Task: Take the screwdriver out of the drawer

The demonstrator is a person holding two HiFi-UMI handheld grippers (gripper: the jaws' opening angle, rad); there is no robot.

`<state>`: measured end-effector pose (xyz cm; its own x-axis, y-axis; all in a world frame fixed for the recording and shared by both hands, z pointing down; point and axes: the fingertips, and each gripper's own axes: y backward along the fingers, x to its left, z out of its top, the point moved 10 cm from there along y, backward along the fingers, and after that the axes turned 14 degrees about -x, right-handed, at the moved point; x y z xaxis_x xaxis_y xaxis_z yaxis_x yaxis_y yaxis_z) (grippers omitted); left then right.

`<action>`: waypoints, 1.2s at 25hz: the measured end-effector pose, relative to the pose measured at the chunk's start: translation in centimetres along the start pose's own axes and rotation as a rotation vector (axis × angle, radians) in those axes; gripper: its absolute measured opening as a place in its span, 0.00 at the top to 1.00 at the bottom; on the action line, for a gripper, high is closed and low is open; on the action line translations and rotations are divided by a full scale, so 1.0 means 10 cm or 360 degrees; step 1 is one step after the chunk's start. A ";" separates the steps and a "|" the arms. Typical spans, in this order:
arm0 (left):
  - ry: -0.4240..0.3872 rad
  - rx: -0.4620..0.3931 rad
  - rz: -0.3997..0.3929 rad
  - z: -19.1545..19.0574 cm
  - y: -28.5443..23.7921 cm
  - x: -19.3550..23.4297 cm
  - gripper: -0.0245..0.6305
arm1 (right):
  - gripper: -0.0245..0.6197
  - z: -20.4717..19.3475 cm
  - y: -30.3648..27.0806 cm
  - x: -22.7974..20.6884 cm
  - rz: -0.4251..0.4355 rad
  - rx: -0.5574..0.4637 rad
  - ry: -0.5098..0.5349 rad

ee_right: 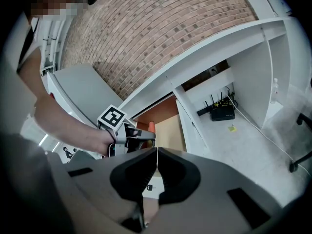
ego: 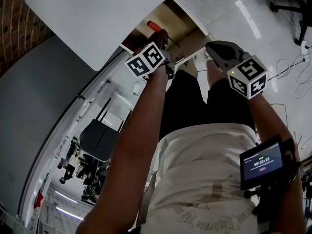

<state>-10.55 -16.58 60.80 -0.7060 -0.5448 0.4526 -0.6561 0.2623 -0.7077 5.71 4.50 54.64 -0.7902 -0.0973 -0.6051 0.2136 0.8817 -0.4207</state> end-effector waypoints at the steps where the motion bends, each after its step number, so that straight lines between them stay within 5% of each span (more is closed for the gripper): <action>1: -0.0012 -0.0008 -0.0022 0.01 0.02 -0.02 0.83 | 0.93 0.00 -0.01 0.01 0.0007 0.0005 0.0006; 15: -0.0085 -0.0122 -0.0204 0.05 0.34 -0.23 0.83 | 0.93 0.10 -0.06 0.01 0.0026 0.0054 0.0082; 30: -0.0018 -0.0269 -0.0196 0.20 0.78 -0.30 0.83 | 0.93 0.41 -0.04 0.16 0.0055 0.0061 0.0174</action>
<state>-13.03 -14.43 52.81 -0.6154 -0.5894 0.5233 -0.7732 0.3225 -0.5460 6.71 2.07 51.10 -0.8396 -0.0141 -0.5431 0.2620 0.8652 -0.4275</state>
